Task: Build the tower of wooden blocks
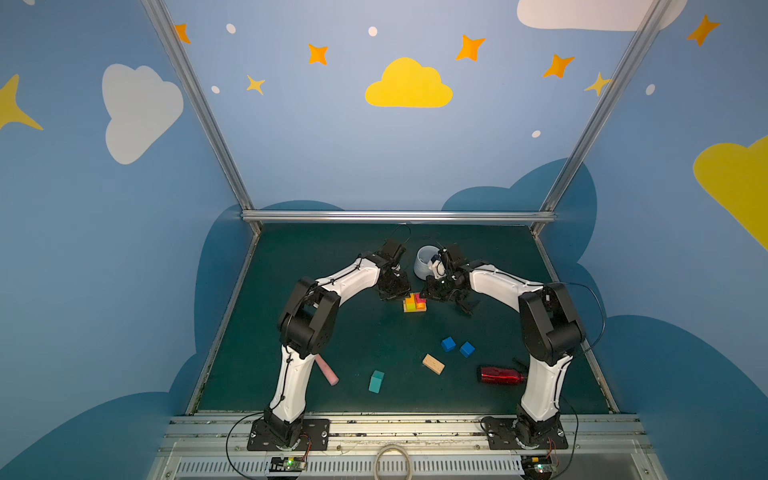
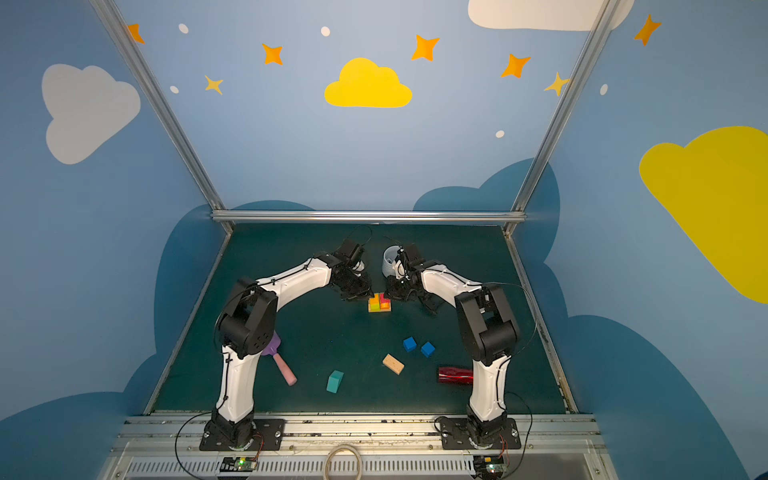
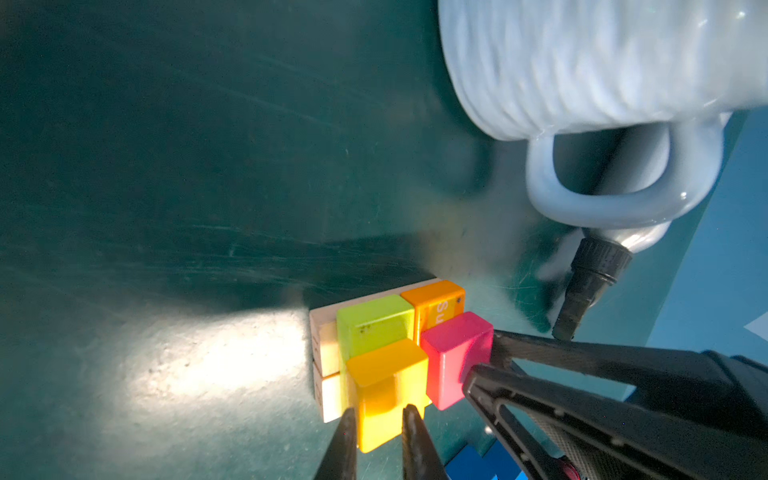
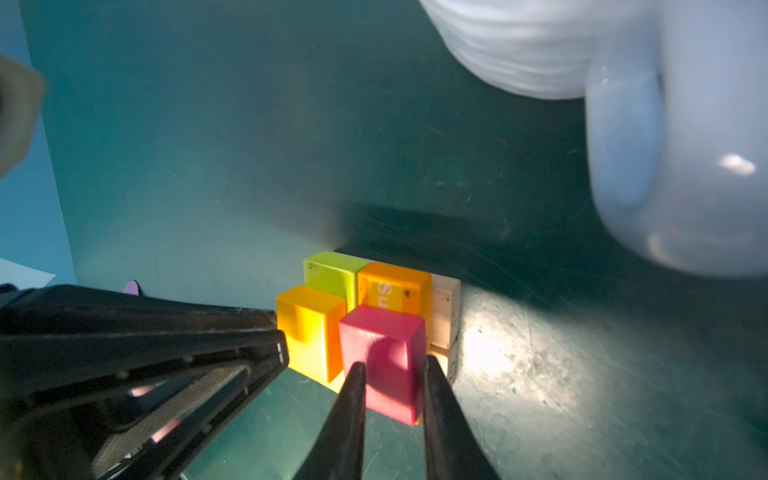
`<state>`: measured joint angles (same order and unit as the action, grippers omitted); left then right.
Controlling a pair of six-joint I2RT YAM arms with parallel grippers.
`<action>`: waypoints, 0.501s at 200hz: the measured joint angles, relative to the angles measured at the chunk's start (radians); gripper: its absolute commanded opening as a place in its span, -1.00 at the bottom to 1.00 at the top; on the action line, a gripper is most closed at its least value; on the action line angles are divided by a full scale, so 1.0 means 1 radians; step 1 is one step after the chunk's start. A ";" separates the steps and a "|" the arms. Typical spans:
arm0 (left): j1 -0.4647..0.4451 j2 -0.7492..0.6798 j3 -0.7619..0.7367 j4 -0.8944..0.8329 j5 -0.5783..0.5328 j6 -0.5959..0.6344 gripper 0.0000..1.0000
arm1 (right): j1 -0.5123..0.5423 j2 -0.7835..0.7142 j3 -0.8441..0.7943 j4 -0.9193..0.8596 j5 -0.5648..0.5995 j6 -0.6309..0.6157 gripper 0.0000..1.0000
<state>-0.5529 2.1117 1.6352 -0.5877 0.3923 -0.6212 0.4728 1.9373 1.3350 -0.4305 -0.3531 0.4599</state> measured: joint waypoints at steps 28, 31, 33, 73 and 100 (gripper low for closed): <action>0.000 0.000 0.009 -0.001 0.000 0.000 -0.58 | 0.000 0.000 0.000 0.000 0.000 0.000 -0.53; 0.000 0.000 0.010 0.000 0.000 0.000 -0.58 | 0.000 0.000 0.000 0.000 0.000 0.000 -0.53; 0.000 0.001 0.010 0.000 0.000 0.000 -0.58 | 0.000 0.000 0.000 0.000 0.000 0.000 -0.53; -0.005 0.003 0.027 -0.004 0.004 0.000 -0.59 | 0.000 0.000 0.000 0.000 0.000 0.000 -0.53; -0.006 0.018 0.037 -0.005 0.006 0.000 -0.59 | 0.000 0.002 0.000 0.000 0.000 0.000 -0.53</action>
<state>-0.5594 2.1292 1.6718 -0.5922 0.3985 -0.6212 0.4728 1.9388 1.3350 -0.4301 -0.3534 0.4603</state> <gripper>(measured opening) 0.206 0.235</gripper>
